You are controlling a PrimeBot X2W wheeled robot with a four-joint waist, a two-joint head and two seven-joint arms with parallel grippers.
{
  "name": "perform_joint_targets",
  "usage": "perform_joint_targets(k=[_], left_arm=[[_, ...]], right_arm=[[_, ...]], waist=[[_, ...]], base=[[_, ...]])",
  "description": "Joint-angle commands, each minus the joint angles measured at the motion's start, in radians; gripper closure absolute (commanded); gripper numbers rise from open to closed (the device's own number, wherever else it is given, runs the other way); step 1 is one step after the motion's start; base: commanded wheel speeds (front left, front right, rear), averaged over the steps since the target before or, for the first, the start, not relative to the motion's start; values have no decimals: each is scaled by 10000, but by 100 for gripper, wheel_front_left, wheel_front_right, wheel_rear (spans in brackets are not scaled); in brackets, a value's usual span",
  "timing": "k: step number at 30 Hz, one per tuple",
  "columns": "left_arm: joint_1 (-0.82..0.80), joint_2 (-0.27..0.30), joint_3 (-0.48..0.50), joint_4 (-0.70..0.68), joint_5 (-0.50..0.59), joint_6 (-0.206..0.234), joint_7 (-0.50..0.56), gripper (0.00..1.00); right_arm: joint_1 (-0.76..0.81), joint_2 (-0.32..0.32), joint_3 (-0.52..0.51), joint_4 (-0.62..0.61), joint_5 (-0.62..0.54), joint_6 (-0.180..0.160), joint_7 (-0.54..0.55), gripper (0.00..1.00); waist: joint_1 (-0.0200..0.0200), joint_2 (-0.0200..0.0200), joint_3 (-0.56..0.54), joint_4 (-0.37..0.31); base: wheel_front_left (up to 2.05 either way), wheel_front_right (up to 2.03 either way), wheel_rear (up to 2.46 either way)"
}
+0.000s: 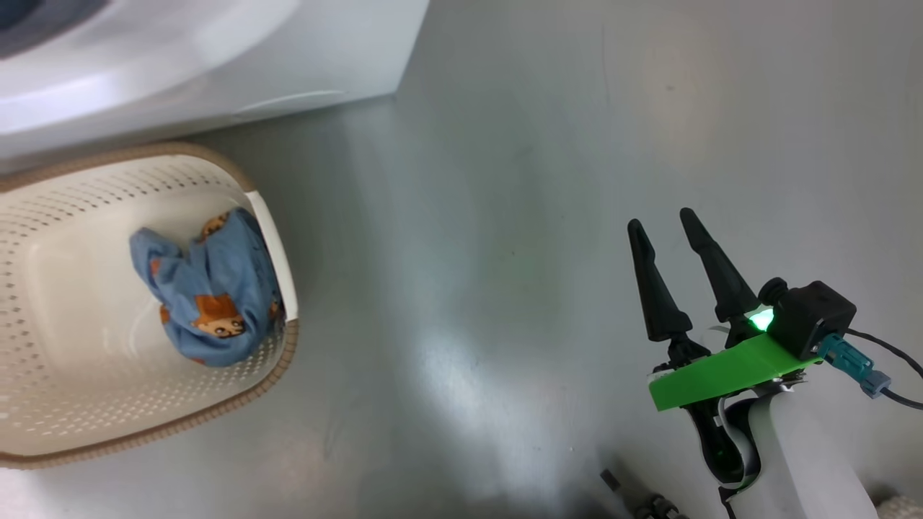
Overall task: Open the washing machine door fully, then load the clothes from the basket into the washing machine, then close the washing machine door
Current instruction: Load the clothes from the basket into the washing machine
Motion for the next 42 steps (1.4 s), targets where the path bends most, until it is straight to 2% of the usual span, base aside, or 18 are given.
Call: perform_joint_targets(k=[1,17,24,27,32,38,39,42], left_arm=[[329,407,155,-288,-86,79,-49,0],[3491,23,915,-2033,-600,256,-50,0],[5540,-280,1437,-3930,-723,412,-51,0],[6660,-616,1749,-4847,-875,501,-51,0],[8451,-859,2021,-6324,-741,627,-51,0],[10424,-1286,2227,-7568,-639,828,-51,0],[11054,-1503,2275,-7827,-664,902,-51,0],[11588,-1705,2360,-8124,-690,966,-51,0]], right_arm=[[235,20,142,-159,-11,16,-48,0],[452,20,-35,22,-104,16,-48,0],[693,20,-139,-49,-207,16,-48,0],[881,20,-176,-92,-238,16,-48,0],[1246,20,-236,-90,-297,16,-48,0],[1720,-67,-237,-86,-405,16,-48,0],[1873,-104,-215,-87,-432,16,-48,0],[2014,-146,-215,-99,-448,16,-48,0]], waist=[[0,0,-246,167],[0,0,-1859,418],[0,0,-2404,525],[0,0,-2834,548],[0,0,-3593,596],[0,0,-4495,634],[0,0,-4758,638],[0,0,-4960,647]], base=[[0,0,0],[0,0,0],[0,0,0],[0,0,0],[0,0,0],[0,0,0],[0,0,0],[0,0,0]])
